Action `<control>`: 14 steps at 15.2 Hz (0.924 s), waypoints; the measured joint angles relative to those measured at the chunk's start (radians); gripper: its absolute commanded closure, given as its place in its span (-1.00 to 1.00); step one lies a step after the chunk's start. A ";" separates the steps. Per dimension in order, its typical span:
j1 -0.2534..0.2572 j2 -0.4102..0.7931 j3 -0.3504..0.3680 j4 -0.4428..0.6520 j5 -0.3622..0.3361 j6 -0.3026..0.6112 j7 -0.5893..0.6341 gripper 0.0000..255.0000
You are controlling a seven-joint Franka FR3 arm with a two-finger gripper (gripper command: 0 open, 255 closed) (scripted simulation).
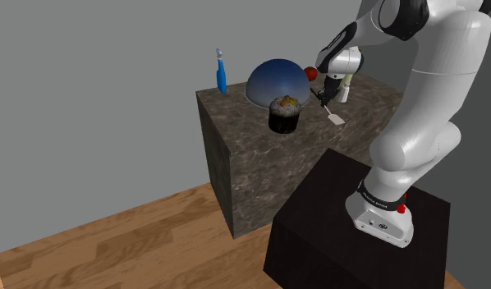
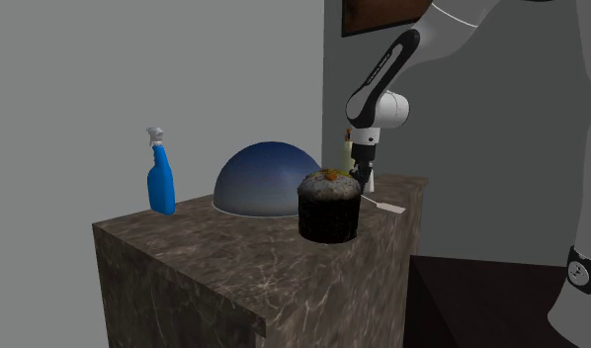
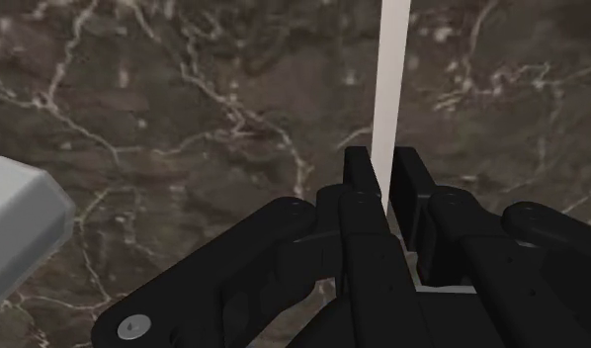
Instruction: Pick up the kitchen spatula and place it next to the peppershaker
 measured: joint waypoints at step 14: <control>0.012 -0.055 -0.012 0.006 -0.038 -0.059 0.028 -1.00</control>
